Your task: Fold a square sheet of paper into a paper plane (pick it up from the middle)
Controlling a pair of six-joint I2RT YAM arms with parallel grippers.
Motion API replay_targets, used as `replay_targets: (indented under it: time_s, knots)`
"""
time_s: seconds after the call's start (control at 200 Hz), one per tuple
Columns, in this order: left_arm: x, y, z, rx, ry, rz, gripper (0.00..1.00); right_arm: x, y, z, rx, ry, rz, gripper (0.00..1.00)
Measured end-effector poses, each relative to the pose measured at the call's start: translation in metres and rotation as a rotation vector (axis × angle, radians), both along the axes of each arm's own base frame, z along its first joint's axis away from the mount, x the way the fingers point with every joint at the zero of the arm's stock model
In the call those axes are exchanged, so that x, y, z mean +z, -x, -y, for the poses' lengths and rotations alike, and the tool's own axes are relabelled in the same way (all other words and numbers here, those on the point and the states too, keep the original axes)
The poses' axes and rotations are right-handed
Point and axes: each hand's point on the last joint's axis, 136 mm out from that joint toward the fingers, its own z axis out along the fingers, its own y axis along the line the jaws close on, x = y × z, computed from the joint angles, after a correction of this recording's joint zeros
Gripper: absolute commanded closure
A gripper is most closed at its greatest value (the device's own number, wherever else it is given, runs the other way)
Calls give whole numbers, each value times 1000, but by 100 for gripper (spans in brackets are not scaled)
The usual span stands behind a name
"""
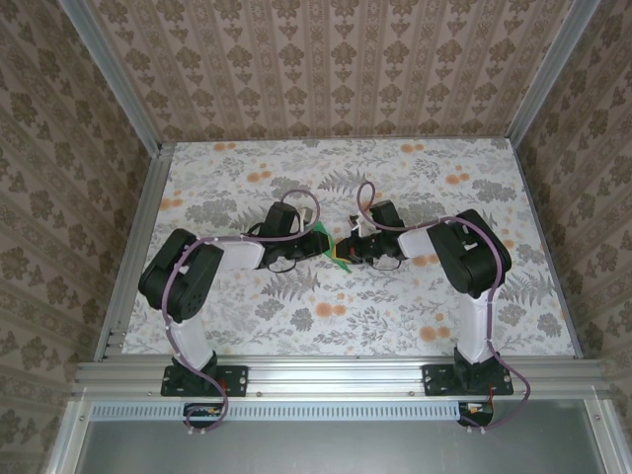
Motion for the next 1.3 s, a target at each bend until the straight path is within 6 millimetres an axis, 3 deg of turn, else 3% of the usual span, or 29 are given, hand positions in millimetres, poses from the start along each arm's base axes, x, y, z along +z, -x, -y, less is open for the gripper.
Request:
replay_targets:
  time_s: [0.295, 1.06, 1.3]
  knots:
    - [-11, -1, 1, 0, -14, -20, 72, 0, 0, 0, 5, -10, -12, 100]
    - [-18, -5, 0, 14, -43, -38, 74, -1, 1, -1, 12, -6, -38, 100]
    - [-21, -5, -3, 31, -61, -57, 74, 0, 1, -1, 19, 4, -47, 91]
